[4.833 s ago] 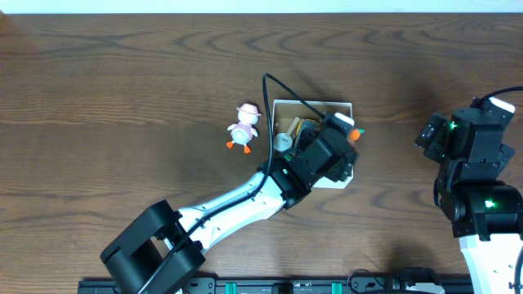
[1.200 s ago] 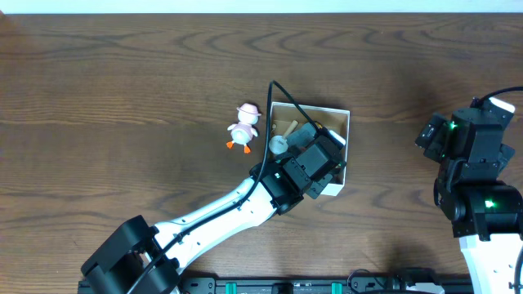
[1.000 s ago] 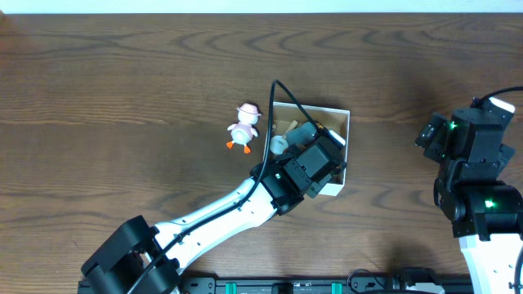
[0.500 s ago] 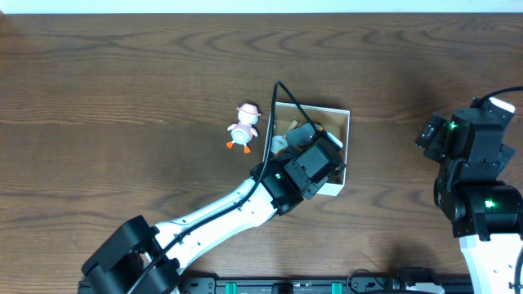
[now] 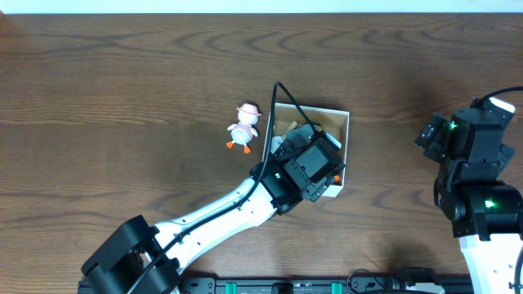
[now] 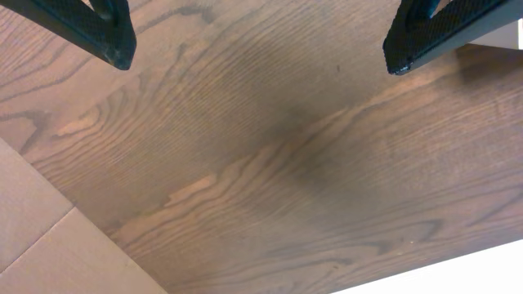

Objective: Pack container
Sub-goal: 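Press the capybara deeper into the box beside the truck, then open left gripper and lift it out of the box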

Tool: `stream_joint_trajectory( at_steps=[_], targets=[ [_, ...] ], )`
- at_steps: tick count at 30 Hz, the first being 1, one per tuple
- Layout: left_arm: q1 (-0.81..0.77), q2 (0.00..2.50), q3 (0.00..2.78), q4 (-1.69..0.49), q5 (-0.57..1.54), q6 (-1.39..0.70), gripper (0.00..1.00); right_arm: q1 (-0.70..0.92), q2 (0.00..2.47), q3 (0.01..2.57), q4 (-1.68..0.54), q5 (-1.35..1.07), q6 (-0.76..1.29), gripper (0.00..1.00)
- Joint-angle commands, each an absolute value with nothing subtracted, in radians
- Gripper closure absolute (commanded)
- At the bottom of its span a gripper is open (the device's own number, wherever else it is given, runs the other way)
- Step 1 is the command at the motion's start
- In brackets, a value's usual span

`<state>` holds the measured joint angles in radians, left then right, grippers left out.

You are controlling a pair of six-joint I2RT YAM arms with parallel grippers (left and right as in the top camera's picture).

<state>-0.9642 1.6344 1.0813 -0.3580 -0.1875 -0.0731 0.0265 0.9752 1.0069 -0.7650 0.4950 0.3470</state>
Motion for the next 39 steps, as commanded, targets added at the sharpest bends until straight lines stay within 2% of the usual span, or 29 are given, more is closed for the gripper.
stream_joint_trajectory(
  at_steps=[1,7,15,23,29,39],
  targets=[
    [-0.968,1.647,1.079,-0.355,-0.185,-0.057,0.11,0.020,0.978,1.015,-0.764,0.512,0.336,0.01],
    [-0.967,1.607,1.080,-0.350,-0.187,-0.056,0.14,0.020,0.978,1.015,-0.764,0.512,0.336,0.01],
    [-0.943,1.460,1.101,-0.350,-0.358,-0.092,0.18,0.020,0.978,1.015,-0.764,0.512,0.336,0.01],
    [-0.746,1.339,1.101,-0.374,-0.354,-0.205,0.17,0.020,0.978,1.015,-0.764,0.512,0.336,0.01],
    [-0.596,1.372,1.100,-0.380,-0.347,-0.246,0.17,0.020,0.978,1.015,-0.764,0.512,0.336,0.01],
    [-0.485,1.583,1.100,-0.311,-0.265,-0.245,0.17,0.020,0.978,1.015,-0.764,0.512,0.336,0.01]
  ],
)
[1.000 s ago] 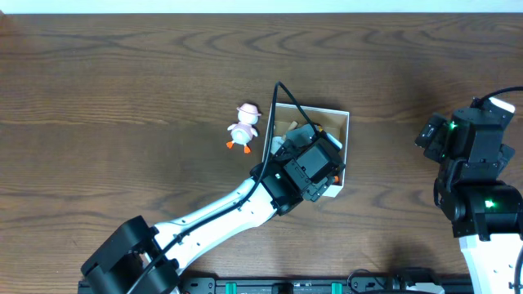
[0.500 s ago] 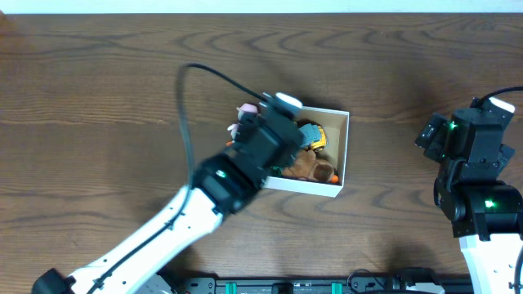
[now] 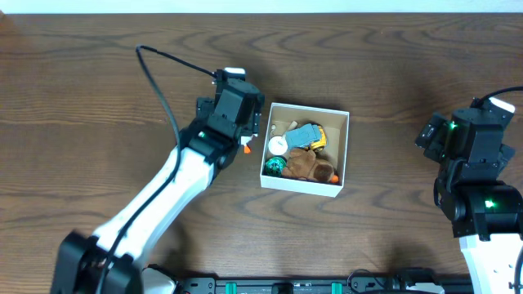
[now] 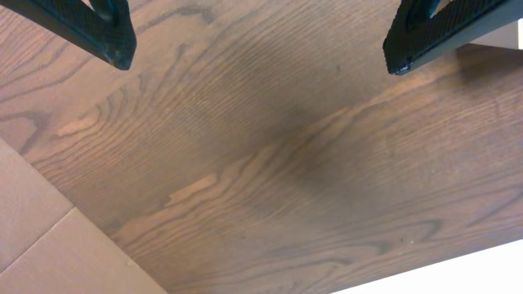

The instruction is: Pack container

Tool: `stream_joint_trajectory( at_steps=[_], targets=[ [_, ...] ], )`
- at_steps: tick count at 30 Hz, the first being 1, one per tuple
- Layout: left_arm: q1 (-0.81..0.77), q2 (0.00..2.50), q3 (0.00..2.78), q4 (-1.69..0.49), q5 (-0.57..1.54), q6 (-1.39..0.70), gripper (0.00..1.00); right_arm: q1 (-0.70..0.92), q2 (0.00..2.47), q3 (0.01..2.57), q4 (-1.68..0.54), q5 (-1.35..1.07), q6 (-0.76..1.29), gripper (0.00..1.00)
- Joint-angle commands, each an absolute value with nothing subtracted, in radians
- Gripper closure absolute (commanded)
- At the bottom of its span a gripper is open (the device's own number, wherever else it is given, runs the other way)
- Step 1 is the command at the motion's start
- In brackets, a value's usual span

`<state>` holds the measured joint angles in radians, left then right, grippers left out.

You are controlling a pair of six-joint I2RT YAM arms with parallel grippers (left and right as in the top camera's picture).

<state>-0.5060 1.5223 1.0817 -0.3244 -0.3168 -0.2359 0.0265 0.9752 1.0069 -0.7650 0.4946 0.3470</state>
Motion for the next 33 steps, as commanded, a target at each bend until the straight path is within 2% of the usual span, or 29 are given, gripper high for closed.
stream_joint_trajectory(
  at_steps=[1,5,18,20,21,23,27,33],
  targets=[
    [-0.479,1.605,1.100,-0.305,-0.241,-0.245,0.17,0.020,0.978,1.015,-0.764,0.512,0.336,0.01],
    [-0.460,1.681,1.100,-0.290,-0.163,-0.245,0.17,0.020,0.978,1.015,-0.764,0.512,0.336,0.01],
    [-0.432,1.863,1.100,-0.266,-0.164,-0.245,0.17,0.020,0.978,1.015,-0.764,0.512,0.336,0.01],
    [-0.432,1.879,1.100,-0.260,-0.164,-0.240,0.26,0.020,0.978,1.015,-0.764,0.512,0.336,0.01],
    [-0.432,1.884,1.100,-0.259,-0.164,-0.231,0.34,0.020,0.978,1.015,-0.764,0.512,0.336,0.01],
    [-0.432,1.886,1.100,-0.260,-0.164,-0.218,0.58,0.020,0.978,1.015,-0.764,0.512,0.336,0.01],
    [-0.432,1.881,1.100,-0.265,-0.166,-0.218,0.94,0.020,0.978,1.015,-0.764,0.512,0.336,0.01],
    [-0.427,1.790,1.100,-0.315,-0.228,-0.211,0.94,0.020,0.978,1.015,-0.764,0.512,0.336,0.01]
  ],
)
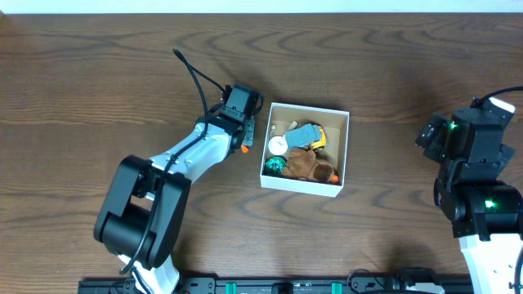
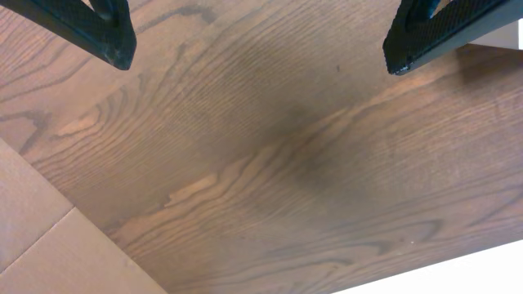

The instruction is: Pack container

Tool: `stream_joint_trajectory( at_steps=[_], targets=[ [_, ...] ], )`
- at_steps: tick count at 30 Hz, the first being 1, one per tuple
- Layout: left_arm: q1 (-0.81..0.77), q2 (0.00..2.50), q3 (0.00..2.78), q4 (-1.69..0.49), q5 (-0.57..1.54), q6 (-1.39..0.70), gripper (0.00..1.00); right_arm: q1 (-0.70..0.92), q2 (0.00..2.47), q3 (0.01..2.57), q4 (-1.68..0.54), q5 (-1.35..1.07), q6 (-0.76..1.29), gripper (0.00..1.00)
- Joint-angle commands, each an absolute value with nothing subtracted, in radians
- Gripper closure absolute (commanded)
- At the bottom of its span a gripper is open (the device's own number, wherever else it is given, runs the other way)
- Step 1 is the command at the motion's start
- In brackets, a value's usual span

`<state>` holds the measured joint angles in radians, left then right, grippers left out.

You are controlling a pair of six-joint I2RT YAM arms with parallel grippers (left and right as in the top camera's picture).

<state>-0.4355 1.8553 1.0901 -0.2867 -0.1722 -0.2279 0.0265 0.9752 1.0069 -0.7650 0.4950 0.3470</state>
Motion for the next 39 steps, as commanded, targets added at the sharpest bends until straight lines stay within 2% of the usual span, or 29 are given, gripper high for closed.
stream_joint_trajectory(
  at_steps=[1,8,17,27,39],
  targets=[
    [-0.427,1.761,1.100,-0.330,-0.237,-0.211,0.94,0.020,0.978,1.015,-0.764,0.512,0.336,0.01],
    [-0.437,1.477,1.100,-0.414,-0.217,-0.212,0.94,0.020,0.978,1.015,-0.764,0.512,0.336,0.01],
    [-0.557,1.245,1.100,-0.402,0.085,-0.217,0.94,0.020,0.978,1.015,-0.764,0.512,0.336,0.01],
    [-0.745,1.309,1.100,-0.259,0.083,-0.276,0.94,0.020,0.978,1.015,-0.764,0.512,0.336,0.01],
    [-0.818,1.530,1.100,-0.078,-0.036,-0.496,0.94,0.020,0.978,1.015,-0.764,0.512,0.336,0.01]
  ],
)
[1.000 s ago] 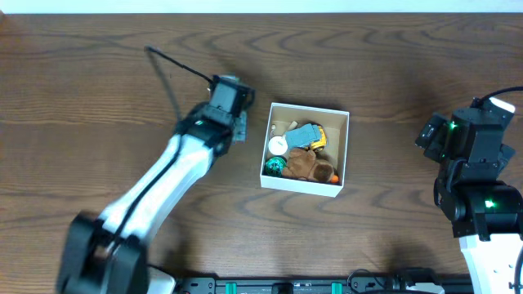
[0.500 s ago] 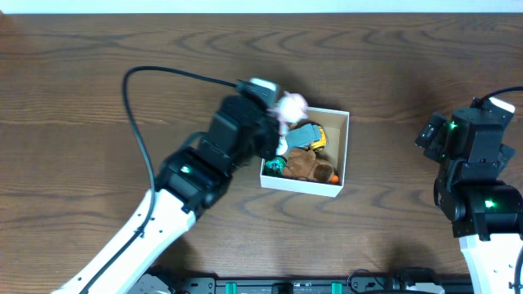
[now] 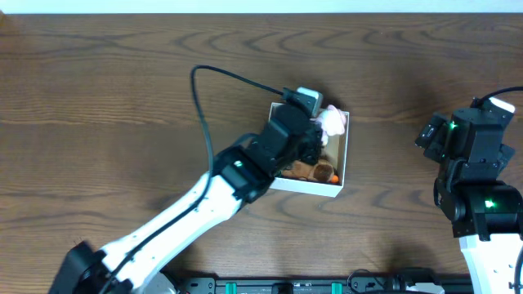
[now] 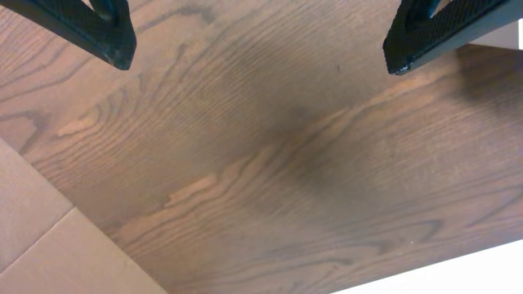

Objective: Pack container
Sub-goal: 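Lower the duck into the box's upper right corner and release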

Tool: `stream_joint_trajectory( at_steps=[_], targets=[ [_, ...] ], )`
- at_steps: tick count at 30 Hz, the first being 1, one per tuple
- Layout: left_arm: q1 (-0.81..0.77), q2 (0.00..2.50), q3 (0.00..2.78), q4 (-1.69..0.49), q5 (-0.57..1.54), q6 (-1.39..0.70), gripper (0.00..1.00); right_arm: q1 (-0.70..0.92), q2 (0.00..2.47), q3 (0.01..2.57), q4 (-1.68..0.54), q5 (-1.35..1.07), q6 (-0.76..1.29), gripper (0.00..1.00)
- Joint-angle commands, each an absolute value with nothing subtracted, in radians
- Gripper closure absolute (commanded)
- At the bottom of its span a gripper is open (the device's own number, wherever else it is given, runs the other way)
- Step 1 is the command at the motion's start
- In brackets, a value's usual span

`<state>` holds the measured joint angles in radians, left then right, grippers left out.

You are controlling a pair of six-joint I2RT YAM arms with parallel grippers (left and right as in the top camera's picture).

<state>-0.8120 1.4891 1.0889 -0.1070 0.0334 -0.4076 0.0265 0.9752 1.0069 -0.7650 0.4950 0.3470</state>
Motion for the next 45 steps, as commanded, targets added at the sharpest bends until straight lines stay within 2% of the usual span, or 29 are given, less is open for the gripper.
stream_joint_trajectory(
  at_steps=[1,14,15,17,19,22,30,33,40,42,45],
  targets=[
    [-0.818,1.547,1.100,-0.064,-0.038,-0.509,0.94,0.020,0.978,1.015,-0.764,0.512,0.336,0.01],
    [-0.818,1.695,1.100,-0.020,-0.038,-0.582,0.93,0.020,0.978,1.015,-0.764,0.512,0.336,0.01],
    [-0.818,1.695,1.100,-0.016,-0.038,-0.582,0.86,0.020,0.978,1.015,-0.764,0.512,0.336,0.01],
    [-0.818,1.694,1.100,0.000,-0.038,-0.582,0.64,0.020,0.978,1.015,-0.764,0.512,0.336,0.01],
    [-0.818,1.692,1.100,0.017,-0.038,-0.582,0.61,0.020,0.978,1.015,-0.764,0.512,0.336,0.01],
    [-0.818,1.687,1.100,0.025,-0.038,-0.581,0.48,0.020,0.978,1.015,-0.764,0.512,0.336,0.01],
    [-0.818,1.663,1.100,-0.004,-0.038,-0.542,0.48,0.020,0.978,1.015,-0.764,0.512,0.336,0.01],
    [-0.817,1.640,1.100,-0.055,-0.040,-0.521,0.52,0.020,0.978,1.015,-0.764,0.512,0.336,0.01],
    [-0.785,1.476,1.100,-0.279,-0.387,-0.420,0.51,0.020,0.978,1.015,-0.764,0.512,0.336,0.01],
    [-0.765,1.426,1.100,-0.333,-0.463,-0.384,0.50,0.020,0.978,1.015,-0.764,0.512,0.336,0.01],
    [-0.717,1.360,1.100,-0.420,-0.564,-0.336,0.37,0.020,0.978,1.015,-0.764,0.512,0.336,0.01]
  ],
)
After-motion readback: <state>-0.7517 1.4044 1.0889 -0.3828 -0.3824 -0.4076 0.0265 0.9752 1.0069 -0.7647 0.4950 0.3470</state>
